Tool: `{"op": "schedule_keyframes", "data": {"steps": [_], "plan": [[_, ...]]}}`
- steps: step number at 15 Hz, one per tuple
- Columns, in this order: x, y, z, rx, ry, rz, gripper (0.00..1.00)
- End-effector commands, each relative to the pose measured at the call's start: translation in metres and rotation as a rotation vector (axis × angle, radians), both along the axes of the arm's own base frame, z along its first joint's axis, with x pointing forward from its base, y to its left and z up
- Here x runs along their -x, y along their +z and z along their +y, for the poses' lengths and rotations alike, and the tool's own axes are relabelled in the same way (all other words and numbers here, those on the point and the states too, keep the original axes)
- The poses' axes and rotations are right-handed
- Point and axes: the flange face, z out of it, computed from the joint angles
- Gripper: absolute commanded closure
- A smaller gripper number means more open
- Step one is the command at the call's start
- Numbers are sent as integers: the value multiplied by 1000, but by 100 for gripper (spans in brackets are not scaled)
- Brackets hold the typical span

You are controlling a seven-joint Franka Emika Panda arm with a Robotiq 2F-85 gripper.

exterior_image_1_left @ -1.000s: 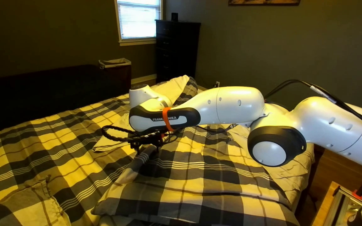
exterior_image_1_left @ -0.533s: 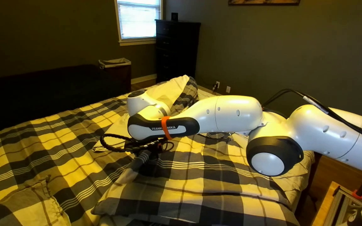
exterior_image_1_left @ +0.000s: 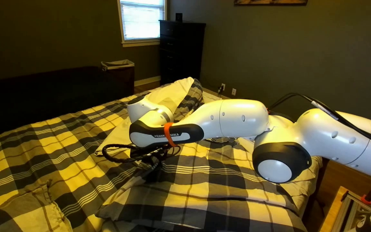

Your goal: Cover the bed with the bed sheet

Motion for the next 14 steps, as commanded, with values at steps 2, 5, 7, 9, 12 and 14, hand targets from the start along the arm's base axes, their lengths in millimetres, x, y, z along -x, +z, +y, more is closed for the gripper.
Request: {"op": "schedule_keyframes", "data": {"steps": [2, 5, 7, 9, 12, 14], "plan": [[6, 4, 8, -29, 120, 51, 96], [2, 14, 6, -72, 197, 63, 100], [-1, 25, 3, -98, 246, 69, 100], [-1, 45, -1, -123, 292, 107, 100], [3, 94, -12, -114, 298, 183, 100], [5, 133, -23, -83, 219, 200, 100]]}}
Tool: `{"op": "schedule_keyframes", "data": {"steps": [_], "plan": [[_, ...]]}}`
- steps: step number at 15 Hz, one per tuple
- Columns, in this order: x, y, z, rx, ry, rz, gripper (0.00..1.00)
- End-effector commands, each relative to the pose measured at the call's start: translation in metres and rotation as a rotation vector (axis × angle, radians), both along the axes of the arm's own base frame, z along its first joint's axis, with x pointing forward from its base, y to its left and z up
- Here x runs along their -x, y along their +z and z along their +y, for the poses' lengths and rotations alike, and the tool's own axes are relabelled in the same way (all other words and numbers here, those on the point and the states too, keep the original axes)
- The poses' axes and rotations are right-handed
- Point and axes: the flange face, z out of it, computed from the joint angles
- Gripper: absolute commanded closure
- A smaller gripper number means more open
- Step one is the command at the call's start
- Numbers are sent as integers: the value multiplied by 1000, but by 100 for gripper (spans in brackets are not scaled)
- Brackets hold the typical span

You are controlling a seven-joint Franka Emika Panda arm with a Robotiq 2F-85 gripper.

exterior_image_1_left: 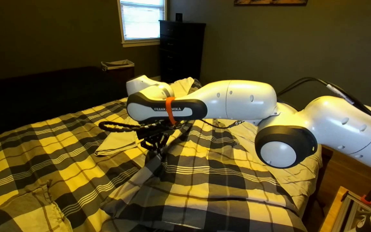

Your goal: Cover the bed with the bed sheet

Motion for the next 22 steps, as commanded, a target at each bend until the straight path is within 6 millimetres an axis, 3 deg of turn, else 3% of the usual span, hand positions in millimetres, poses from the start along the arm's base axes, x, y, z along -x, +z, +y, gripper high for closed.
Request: {"op": "schedule_keyframes", "data": {"steps": [1, 6, 11, 15, 16, 22], "plan": [[4, 63, -15, 11, -105, 48, 100], [10, 130, -34, 67, -374, 52, 100], [20, 169, -50, 164, -630, 52, 100], [28, 187, -67, 240, -822, 86, 100], [20, 175, -65, 228, -732, 46, 100], [20, 173, -69, 235, -738, 48, 99]]}}
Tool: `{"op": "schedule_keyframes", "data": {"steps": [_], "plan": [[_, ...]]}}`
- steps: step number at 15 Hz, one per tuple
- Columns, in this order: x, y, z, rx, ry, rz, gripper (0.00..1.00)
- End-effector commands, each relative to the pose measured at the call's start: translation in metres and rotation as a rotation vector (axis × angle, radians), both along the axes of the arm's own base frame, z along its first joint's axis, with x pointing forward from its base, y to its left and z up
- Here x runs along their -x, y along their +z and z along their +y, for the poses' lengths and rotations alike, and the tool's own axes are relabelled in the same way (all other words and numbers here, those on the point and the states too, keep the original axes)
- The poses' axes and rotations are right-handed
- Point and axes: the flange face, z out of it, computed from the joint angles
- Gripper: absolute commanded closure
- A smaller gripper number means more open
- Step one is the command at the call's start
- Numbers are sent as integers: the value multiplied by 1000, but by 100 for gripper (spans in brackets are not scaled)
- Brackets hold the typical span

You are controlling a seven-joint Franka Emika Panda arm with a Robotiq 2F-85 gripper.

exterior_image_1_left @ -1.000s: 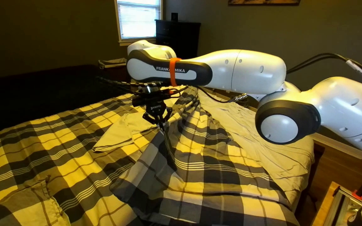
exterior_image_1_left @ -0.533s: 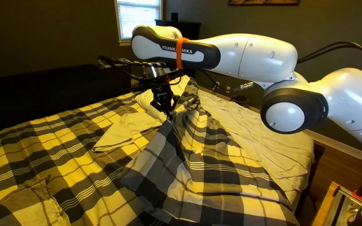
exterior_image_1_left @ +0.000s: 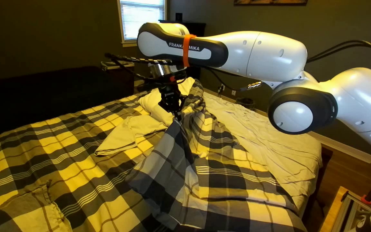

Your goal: Cover the bed with the bed sheet

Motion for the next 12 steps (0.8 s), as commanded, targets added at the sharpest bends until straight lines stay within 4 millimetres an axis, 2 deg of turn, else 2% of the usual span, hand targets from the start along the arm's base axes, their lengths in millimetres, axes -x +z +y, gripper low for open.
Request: {"op": "schedule_keyframes", "data": {"steps": [1, 3, 4, 7, 10, 12], "plan": [[0, 0, 0, 0, 0, 0, 99], [2, 5, -1, 11, 31, 1, 100], [1, 10, -7, 17, 46, 3, 100], [-4, 25, -51, 52, 81, 21, 100], [-4, 26, -91, 90, 30, 69, 100], [2, 18, -117, 103, -25, 154, 100]]}}
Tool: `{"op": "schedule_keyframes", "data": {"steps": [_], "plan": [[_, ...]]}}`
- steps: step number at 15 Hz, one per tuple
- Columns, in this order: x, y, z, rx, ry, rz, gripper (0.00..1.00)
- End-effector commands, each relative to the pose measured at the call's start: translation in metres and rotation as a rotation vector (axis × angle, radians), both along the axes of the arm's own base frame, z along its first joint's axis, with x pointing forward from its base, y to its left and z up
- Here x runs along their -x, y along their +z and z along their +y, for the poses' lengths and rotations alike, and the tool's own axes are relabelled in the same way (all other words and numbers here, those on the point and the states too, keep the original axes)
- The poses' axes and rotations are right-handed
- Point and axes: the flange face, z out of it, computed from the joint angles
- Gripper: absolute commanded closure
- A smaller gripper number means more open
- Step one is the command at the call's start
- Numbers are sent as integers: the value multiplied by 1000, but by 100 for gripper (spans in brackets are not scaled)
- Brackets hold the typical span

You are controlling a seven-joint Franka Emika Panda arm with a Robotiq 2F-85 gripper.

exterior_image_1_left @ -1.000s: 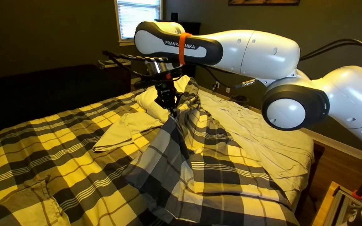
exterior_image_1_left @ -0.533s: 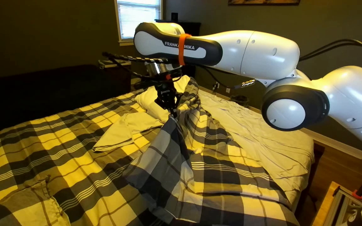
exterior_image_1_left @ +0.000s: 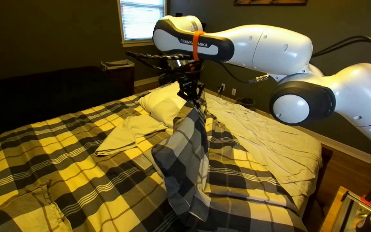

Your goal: Cover the bed with the bed sheet

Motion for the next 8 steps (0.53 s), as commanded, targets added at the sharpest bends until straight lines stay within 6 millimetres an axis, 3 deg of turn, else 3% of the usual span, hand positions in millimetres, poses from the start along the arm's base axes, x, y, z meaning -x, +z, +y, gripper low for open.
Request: {"op": "schedule_keyframes", "data": {"steps": [1, 4, 8], "plan": [[16, -9, -45, 44, -94, 164, 100], [27, -25, -84, 77, -212, 289, 100], [29, -56, -139, 233, -380, 325, 100]]}}
